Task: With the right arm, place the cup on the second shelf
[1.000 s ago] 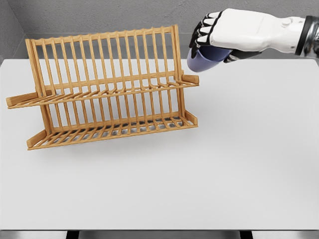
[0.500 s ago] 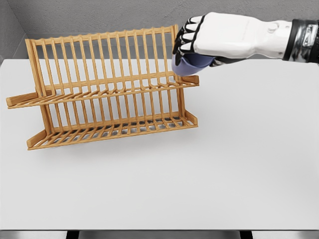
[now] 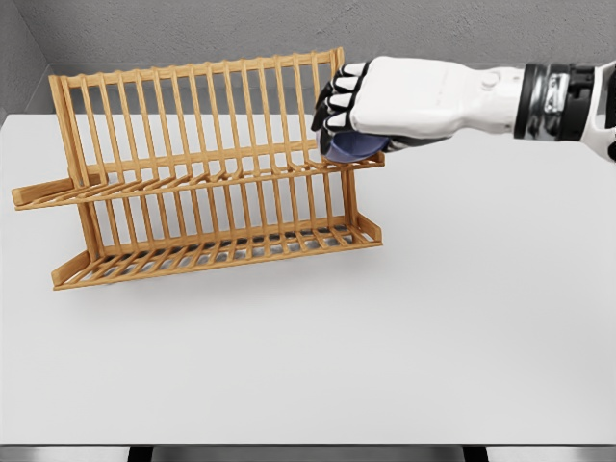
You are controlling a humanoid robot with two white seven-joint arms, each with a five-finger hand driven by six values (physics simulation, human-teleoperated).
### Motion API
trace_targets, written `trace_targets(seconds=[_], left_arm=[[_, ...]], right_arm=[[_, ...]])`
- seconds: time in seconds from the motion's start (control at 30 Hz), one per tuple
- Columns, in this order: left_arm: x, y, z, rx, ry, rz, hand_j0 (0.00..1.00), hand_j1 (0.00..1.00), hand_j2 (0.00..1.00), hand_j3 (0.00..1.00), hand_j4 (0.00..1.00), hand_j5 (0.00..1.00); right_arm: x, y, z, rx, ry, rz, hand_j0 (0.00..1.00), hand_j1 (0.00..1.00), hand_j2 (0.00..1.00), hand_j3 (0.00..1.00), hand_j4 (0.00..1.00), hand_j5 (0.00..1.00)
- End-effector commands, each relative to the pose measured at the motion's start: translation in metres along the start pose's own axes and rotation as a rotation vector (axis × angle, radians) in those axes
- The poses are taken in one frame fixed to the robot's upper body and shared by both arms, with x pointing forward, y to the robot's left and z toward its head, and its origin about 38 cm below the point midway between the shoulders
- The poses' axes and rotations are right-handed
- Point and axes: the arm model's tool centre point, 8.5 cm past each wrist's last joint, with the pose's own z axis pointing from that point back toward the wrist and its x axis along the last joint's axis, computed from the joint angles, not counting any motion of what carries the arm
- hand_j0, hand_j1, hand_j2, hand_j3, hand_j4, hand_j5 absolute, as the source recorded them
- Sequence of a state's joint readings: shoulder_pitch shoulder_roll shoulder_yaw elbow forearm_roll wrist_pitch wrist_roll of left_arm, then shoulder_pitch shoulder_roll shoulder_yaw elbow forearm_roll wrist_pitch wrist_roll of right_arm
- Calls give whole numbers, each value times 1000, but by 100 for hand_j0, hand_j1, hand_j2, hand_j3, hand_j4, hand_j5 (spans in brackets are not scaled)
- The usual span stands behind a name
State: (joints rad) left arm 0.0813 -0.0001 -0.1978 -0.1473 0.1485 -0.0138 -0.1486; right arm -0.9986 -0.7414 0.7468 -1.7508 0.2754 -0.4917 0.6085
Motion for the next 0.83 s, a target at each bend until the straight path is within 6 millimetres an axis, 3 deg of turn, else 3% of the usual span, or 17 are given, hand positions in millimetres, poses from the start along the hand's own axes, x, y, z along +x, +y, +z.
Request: trace_targets(seconds=[0.0, 0.03, 0.13, 0.23, 0.3, 0.37, 0.43, 0.53, 0.6, 0.67, 0.8], left_arm=[[0, 0, 0, 0, 0, 0, 100, 100, 100, 100, 100, 100], [0, 0, 0, 0, 0, 0, 100, 100, 100, 100, 100, 100], [0, 0, 0, 0, 0, 0, 100, 100, 100, 100, 100, 100], [0, 0, 0, 0, 0, 0, 100, 100, 100, 100, 100, 100], [0, 0, 0, 0, 0, 0, 100, 100, 100, 100, 100, 100], [0, 0, 0, 0, 0, 0, 100, 100, 100, 100, 100, 100], [0, 0, 0, 0, 0, 0, 100, 100, 100, 100, 100, 100], [0, 0, 0, 0, 0, 0, 100, 100, 100, 100, 100, 100], [0, 0, 0, 0, 0, 0, 100, 100, 100, 100, 100, 100], [0, 0, 0, 0, 0, 0, 100, 100, 100, 100, 100, 100], [-1, 0, 0, -2, 2, 7, 100, 100, 100, 100, 100, 100]], right_arm=[[0, 3, -2, 11, 2, -10, 69, 69, 69, 69, 69, 69], [0, 2, -1, 8, 3, -10, 100, 100, 100, 100, 100, 100], [-1, -3, 2, -3, 5, -1, 100, 100, 100, 100, 100, 100], [-16, -37, 37, -110, 88, 46, 100, 100, 100, 100, 100, 100], [-25, -41, 63, -132, 152, 51, 100, 100, 100, 100, 100, 100], [-37, -16, 102, -120, 256, -5, 100, 100, 100, 100, 100, 100], [-55, 25, 130, -106, 355, -126, 100, 100, 100, 100, 100, 100], [-50, 85, 156, -97, 419, -251, 100, 100, 100, 100, 100, 100], [-43, 107, 159, -79, 420, -295, 100, 100, 100, 100, 100, 100], [-42, 118, 148, -90, 416, -318, 100, 100, 100, 100, 100, 100], [-41, 122, 146, -91, 414, -325, 100, 100, 100, 100, 100, 100]])
